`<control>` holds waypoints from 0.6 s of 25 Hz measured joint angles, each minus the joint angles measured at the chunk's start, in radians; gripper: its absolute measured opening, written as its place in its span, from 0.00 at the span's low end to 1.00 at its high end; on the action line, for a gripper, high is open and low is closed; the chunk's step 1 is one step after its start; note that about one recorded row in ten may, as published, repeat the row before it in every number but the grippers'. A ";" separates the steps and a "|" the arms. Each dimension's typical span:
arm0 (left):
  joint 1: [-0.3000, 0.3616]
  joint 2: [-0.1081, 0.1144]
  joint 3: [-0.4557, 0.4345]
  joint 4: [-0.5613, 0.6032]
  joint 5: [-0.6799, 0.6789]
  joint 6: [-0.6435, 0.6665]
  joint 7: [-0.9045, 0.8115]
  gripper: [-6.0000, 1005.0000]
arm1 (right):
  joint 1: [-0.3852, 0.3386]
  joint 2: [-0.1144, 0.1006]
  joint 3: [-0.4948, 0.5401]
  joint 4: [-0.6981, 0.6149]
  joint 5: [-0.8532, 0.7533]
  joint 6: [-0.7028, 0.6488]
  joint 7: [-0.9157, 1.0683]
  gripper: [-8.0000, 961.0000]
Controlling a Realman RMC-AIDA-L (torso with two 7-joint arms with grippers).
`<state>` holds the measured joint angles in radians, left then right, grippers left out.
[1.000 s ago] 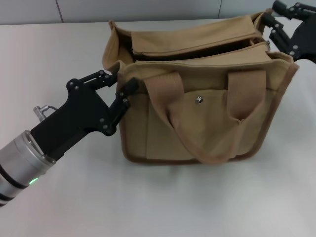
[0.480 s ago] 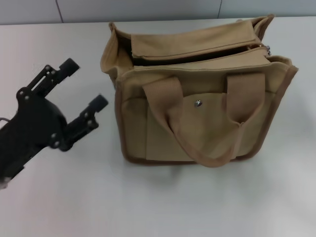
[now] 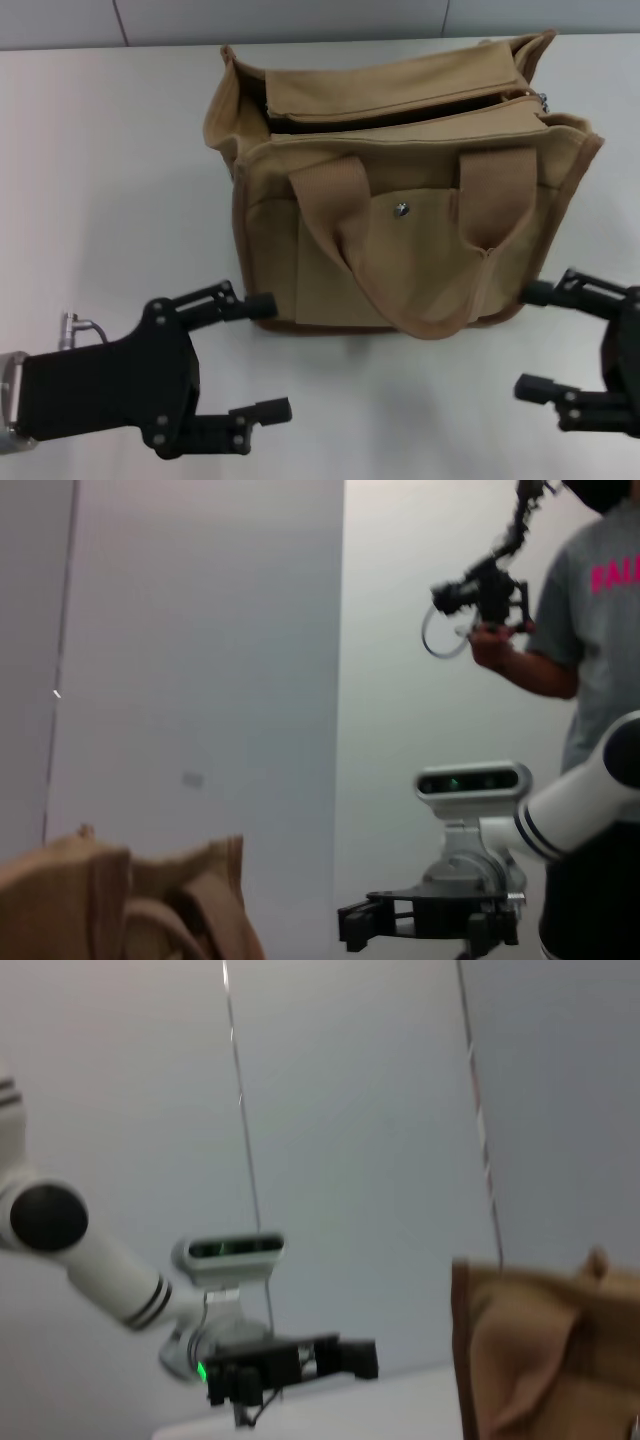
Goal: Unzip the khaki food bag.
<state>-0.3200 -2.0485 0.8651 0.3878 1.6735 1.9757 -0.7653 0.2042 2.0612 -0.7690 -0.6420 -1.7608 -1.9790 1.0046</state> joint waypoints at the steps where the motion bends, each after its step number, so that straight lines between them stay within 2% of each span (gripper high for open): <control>1: -0.015 -0.003 0.034 0.009 0.051 -0.025 -0.021 0.83 | 0.004 0.002 0.000 0.000 -0.016 0.014 0.005 0.87; 7: -0.011 -0.005 0.028 0.013 0.063 -0.041 -0.024 0.83 | 0.018 0.013 0.000 0.000 -0.029 0.054 0.012 0.87; 15: 0.002 -0.003 0.019 0.013 0.059 -0.033 -0.014 0.83 | 0.021 0.015 0.001 -0.002 -0.025 0.058 0.012 0.87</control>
<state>-0.3182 -2.0515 0.8837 0.4005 1.7328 1.9431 -0.7789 0.2250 2.0765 -0.7685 -0.6436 -1.7859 -1.9215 1.0168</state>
